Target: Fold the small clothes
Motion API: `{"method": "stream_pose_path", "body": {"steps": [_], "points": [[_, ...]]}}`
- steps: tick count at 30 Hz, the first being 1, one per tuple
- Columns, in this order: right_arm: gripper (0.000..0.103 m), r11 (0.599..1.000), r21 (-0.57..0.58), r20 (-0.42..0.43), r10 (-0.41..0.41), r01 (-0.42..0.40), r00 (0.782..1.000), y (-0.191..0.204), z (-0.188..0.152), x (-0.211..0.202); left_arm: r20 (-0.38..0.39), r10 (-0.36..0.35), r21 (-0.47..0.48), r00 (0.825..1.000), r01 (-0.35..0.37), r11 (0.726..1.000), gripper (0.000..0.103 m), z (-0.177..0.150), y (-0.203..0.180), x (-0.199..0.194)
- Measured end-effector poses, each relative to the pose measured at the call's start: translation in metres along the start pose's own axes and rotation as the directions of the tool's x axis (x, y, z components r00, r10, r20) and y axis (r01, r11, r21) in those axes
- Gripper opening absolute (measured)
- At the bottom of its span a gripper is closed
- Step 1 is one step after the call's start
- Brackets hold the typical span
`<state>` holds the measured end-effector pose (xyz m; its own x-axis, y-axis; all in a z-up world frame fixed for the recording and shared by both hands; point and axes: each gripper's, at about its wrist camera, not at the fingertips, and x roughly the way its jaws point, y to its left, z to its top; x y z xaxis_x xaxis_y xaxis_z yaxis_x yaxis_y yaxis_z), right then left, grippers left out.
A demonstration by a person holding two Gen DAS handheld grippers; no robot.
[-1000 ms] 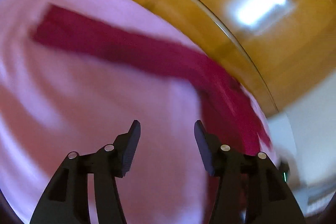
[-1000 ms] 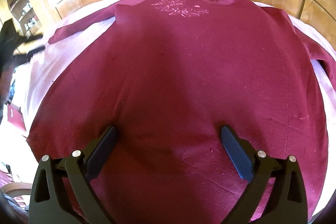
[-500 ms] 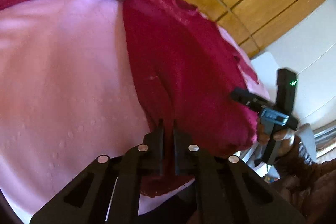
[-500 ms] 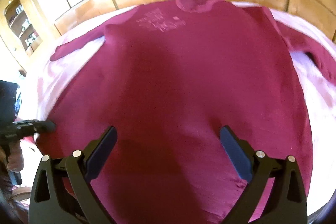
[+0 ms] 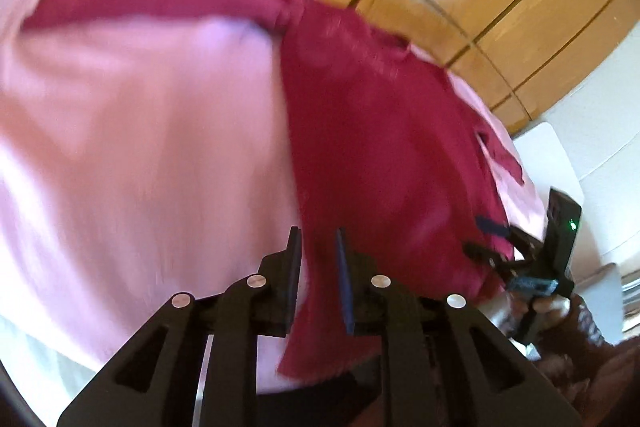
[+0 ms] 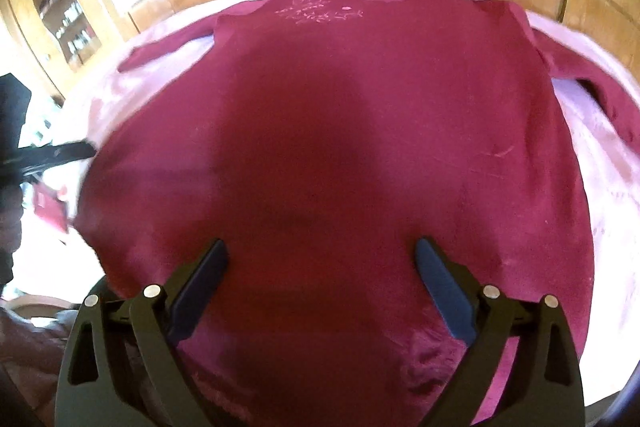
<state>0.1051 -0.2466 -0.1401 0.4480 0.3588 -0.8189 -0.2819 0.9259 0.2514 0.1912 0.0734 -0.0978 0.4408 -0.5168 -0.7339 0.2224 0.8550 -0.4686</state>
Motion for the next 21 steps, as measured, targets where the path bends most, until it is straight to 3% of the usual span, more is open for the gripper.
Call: {"method": "stream_pose_path", "body": {"steps": [3, 5, 8, 10, 13, 14, 16, 17, 21], "points": [[0.075, 0.993, 0.116, 0.043, 0.021, -0.026, 0.999, -0.031, 0.007, -0.024, 0.073, 0.049, 0.078, 0.996, -0.055, 0.995, 0.015, 0.021, -0.022, 0.012], [0.067, 0.97, 0.244, 0.102, -0.004, -0.021, 0.995, -0.07, 0.011, -0.044, 0.069, 0.05, 0.103, 0.996, -0.057, 0.993, 0.015, 0.029, -0.035, 0.028], [0.054, 0.893, 0.451, 0.165, -0.086, 0.002, 0.983, -0.138, 0.006, -0.067, 0.048, 0.047, 0.106, 0.998, -0.052, 0.993, 0.033, 0.039, -0.046, 0.057], [0.049, 0.828, 0.561, 0.18, -0.15, 0.024, 0.972, -0.183, 0.003, -0.076, 0.026, 0.052, 0.123, 0.998, -0.055, 0.991, 0.034, 0.04, -0.053, 0.072], [0.049, 0.696, 0.717, 0.204, -0.268, 0.043, 0.942, -0.254, -0.006, -0.094, 0.008, 0.076, 0.161, 0.997, -0.077, 0.984, 0.034, 0.036, -0.061, 0.084], [0.049, 0.625, 0.78, 0.222, -0.296, 0.013, 0.929, -0.284, -0.012, -0.1, 0.003, 0.084, 0.174, 0.996, -0.083, 0.981, 0.034, 0.035, -0.063, 0.086], [0.049, 0.54, 0.842, 0.23, -0.336, -0.013, 0.913, -0.321, -0.019, -0.106, -0.005, 0.103, 0.196, 0.995, -0.1, 0.976, 0.034, 0.032, -0.063, 0.091], [0.049, 0.478, 0.878, 0.223, -0.366, -0.023, 0.904, -0.346, -0.023, -0.106, -0.014, 0.117, 0.203, 0.993, -0.112, 0.973, 0.034, 0.031, -0.062, 0.094], [0.049, 0.346, 0.933, 0.233, -0.387, -0.094, 0.892, -0.4, -0.028, -0.097, -0.032, 0.126, 0.177, 0.992, -0.118, 0.977, 0.04, 0.033, -0.06, 0.101]]}}
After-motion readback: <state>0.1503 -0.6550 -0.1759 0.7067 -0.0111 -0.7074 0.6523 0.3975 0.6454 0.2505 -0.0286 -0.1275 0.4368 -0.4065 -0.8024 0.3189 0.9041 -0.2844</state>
